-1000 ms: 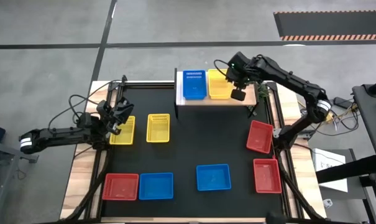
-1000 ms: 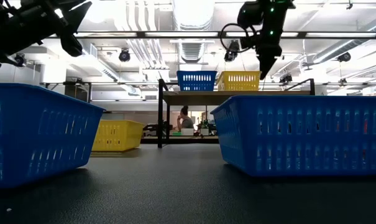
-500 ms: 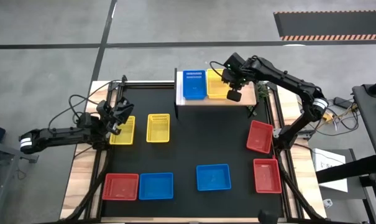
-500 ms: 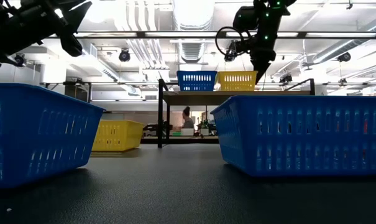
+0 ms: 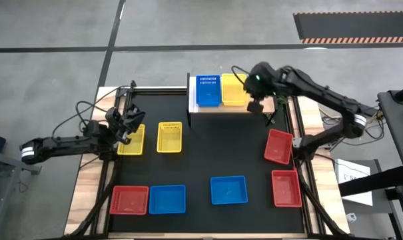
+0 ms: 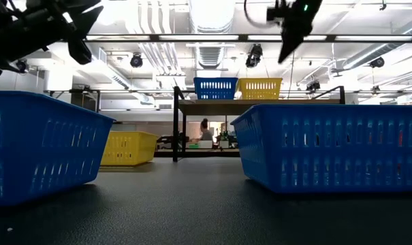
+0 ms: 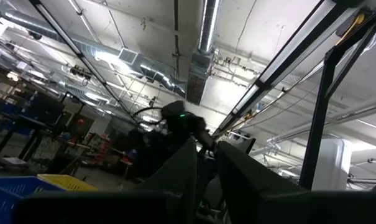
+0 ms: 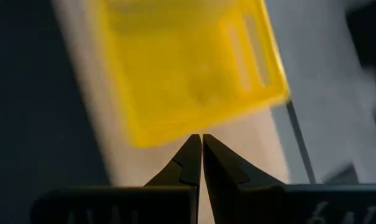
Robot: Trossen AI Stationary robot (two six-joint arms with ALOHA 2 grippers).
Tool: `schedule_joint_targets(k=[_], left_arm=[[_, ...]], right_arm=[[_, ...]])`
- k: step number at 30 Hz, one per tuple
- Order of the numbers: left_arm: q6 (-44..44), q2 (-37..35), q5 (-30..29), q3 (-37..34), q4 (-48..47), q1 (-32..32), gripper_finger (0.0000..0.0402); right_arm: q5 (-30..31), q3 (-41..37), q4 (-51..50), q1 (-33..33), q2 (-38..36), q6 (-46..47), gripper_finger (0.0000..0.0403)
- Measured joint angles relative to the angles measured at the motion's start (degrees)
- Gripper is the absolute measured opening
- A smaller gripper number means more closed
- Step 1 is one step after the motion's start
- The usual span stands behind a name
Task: Stack baskets on shelf by color
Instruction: Stack the right yellow bin on top of the yellow bin on the shelf
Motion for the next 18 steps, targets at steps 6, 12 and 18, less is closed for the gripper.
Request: schedule_joint_targets(k=[6, 12, 18], left_arm=[[-2.82, 3.73, 0.00, 0.00, 0.40, -0.04, 0.0050], [-8.60, 7.62, 0.24, 0.11, 0.47, -1.77, 0.0050], [-11.96, 10.71, 0.74, 1.51, 0.59, -6.66, 0.0050]], right_arm=[[-0.91, -10.71, 12.31, 15.52, -8.99, 5.82, 0.0008], [5.94, -26.33, 28.76, 30.56, -15.46, 10.27, 0.0008], [13.42, -37.00, 42.06, 40.64, -17.58, 15.05, 0.0008]])
